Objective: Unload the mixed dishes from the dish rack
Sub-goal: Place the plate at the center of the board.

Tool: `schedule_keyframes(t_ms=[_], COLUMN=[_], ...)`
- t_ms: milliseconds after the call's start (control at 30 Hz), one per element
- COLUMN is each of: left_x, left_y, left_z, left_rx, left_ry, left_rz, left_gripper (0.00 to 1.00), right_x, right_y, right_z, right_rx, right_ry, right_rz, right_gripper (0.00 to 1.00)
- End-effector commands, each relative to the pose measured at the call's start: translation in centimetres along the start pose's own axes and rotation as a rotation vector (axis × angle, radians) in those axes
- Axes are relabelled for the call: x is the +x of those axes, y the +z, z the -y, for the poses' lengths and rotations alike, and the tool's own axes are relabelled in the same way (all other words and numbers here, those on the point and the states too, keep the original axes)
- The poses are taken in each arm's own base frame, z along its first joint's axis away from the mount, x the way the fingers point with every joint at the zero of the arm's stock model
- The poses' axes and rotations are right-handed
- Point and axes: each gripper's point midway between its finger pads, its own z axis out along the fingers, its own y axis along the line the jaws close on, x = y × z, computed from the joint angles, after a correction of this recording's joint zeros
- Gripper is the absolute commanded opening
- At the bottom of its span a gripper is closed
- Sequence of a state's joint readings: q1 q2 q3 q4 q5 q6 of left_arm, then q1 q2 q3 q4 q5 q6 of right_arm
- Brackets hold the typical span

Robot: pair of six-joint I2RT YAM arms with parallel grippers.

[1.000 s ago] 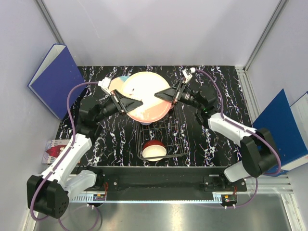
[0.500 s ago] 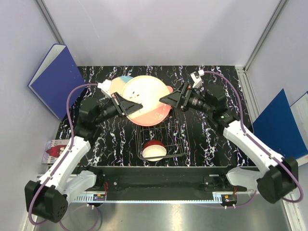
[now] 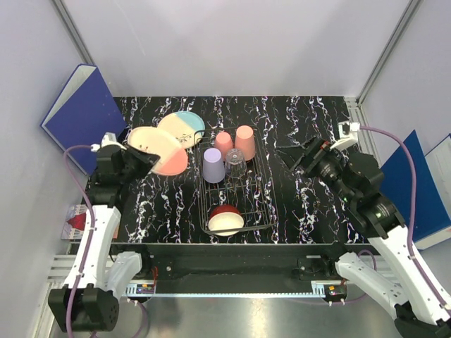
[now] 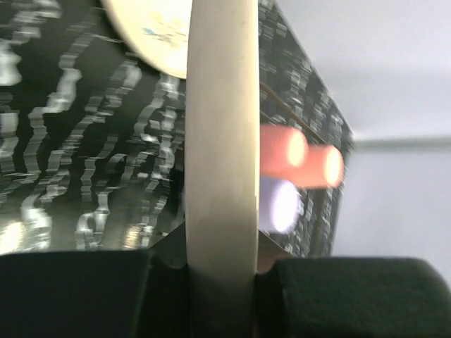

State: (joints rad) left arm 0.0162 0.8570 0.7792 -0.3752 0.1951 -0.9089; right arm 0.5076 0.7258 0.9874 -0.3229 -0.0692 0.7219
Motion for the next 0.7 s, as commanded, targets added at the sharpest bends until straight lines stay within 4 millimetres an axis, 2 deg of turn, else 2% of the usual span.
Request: schedule_keyframes(t_ms=[0, 100, 200, 233, 400, 667], left_x=[-6.3, -6.5, -5.4, -4.1, -1.9, -0.9], left_y=[-0.1, 1.3, 3.4, 3.9, 6.2, 7.7], left_z=[1.2, -0.5, -2.8, -3.8, -6.7, -8.2], left_rx=[0.029, 0.002, -0.025, -0.028, -0.035, -0.048], left_ry=[-0.008, -0.048, -0.108, -0.128, -0.193, -0.213], left_rz=[0.207, 0.19, 0.129, 0.081, 0.011, -0.034], left_gripper=[0.0, 0.0, 0.0, 0.0, 0.0, 0.0], right_x=[0.0, 0.5, 1.2, 1.4, 2.3, 2.9], right_y=[-1.2, -1.5, -1.5, -1.5, -0.9, -0.1], right_z=[2.3, 2.6, 3.3, 3.5, 4.2, 4.8], right_rx=[0.096, 0.1, 0.112, 0.116, 0.124, 0.135], right_ry=[-0.055, -0.056, -0.057, -0.053, -0.046, -0.038], right_rz=[0.025, 0.012, -0.003, -0.007, -0.024, -0.035], right_gripper=[1.0, 1.0, 1.0, 1.0, 1.0, 1.0])
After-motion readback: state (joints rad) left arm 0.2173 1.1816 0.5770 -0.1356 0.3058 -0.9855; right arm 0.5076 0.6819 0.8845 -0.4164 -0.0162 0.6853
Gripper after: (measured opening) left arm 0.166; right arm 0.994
